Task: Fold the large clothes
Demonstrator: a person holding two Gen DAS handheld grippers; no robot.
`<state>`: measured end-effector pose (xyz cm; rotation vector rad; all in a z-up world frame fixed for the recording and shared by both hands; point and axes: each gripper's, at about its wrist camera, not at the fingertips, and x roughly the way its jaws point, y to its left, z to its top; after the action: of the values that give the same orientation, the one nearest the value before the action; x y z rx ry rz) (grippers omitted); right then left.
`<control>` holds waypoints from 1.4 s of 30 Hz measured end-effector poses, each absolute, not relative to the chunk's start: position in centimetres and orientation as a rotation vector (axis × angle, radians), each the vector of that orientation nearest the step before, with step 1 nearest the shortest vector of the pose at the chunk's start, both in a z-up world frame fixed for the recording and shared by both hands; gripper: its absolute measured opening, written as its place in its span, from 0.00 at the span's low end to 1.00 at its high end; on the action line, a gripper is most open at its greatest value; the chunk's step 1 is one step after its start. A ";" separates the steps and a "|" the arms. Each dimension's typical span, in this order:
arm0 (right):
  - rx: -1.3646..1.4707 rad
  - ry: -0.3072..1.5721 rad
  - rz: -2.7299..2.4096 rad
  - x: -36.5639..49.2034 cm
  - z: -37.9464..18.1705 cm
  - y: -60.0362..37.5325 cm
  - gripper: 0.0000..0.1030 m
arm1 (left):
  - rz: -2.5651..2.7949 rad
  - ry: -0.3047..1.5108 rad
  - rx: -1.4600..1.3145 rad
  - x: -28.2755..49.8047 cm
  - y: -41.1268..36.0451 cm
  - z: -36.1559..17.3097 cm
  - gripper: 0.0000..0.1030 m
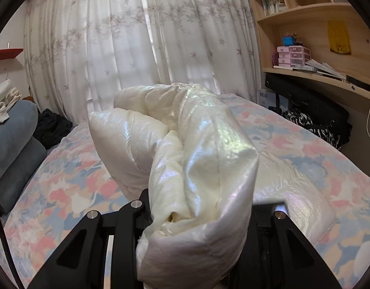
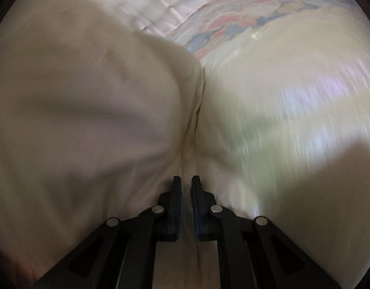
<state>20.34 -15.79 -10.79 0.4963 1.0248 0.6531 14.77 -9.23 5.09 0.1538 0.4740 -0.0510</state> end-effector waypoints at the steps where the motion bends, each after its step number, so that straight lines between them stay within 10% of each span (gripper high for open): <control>1: 0.484 1.030 0.663 19.6 -11.3 -15.7 0.08 | -0.056 0.490 0.158 15.0 -9.9 5.0 0.31; 29: 0.870 0.762 -0.129 8.2 -11.6 -47.6 0.08 | -0.210 0.386 0.907 13.6 -36.5 -10.7 0.37; 35: 0.850 0.754 -0.093 8.0 -10.4 -47.3 0.09 | -0.349 0.450 0.806 14.0 -34.9 -8.1 0.73; 42: 0.814 0.716 -0.041 7.7 -7.1 -46.0 0.47 | -0.530 0.506 0.688 12.2 -32.5 -4.1 0.84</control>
<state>7.67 -46.04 -7.07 0.8138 0.7162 -0.0411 12.16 -32.48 -4.14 0.6884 0.5064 -0.5303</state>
